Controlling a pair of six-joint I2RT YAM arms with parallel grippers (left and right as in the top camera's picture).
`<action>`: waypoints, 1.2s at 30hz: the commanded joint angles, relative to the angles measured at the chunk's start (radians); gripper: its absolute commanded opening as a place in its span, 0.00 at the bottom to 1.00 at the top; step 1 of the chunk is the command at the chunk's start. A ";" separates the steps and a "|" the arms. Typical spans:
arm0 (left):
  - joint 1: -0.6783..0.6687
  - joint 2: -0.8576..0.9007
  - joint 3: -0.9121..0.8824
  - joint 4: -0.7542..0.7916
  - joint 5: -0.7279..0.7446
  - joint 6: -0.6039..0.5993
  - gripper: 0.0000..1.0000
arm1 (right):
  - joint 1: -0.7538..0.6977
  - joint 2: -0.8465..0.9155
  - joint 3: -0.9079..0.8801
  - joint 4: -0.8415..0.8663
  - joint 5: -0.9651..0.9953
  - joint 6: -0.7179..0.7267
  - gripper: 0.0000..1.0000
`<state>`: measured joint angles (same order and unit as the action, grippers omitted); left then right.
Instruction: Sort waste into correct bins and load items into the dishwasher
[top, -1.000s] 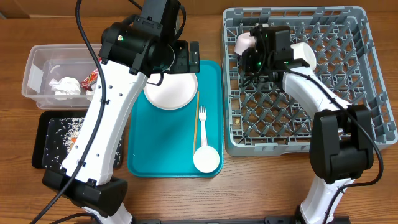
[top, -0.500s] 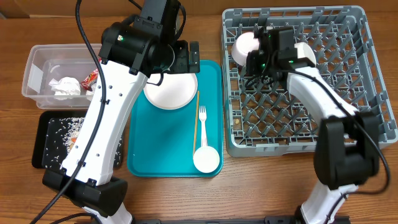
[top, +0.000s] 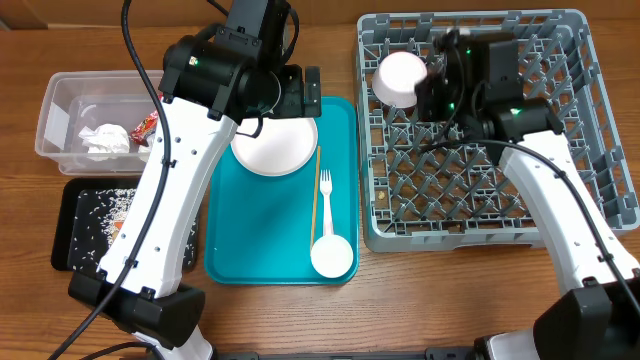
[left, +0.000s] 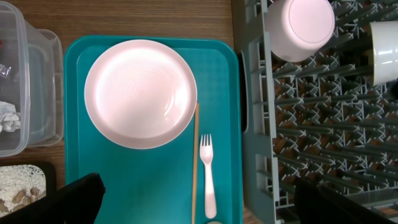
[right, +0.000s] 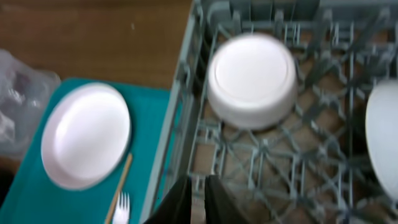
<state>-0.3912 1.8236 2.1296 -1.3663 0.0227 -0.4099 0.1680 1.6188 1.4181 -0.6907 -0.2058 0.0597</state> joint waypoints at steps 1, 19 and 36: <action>-0.002 -0.006 0.008 -0.002 -0.004 0.018 1.00 | -0.001 -0.025 0.003 -0.069 0.002 0.005 0.17; -0.002 -0.006 0.008 -0.002 -0.004 0.018 1.00 | 0.001 -0.024 0.002 -0.391 -0.256 0.005 0.37; -0.002 -0.006 0.008 0.010 0.003 0.016 1.00 | 0.001 -0.024 0.002 -0.457 -0.267 -0.003 1.00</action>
<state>-0.3912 1.8236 2.1296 -1.3613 0.0227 -0.4099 0.1684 1.6188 1.4174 -1.1446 -0.4614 0.0589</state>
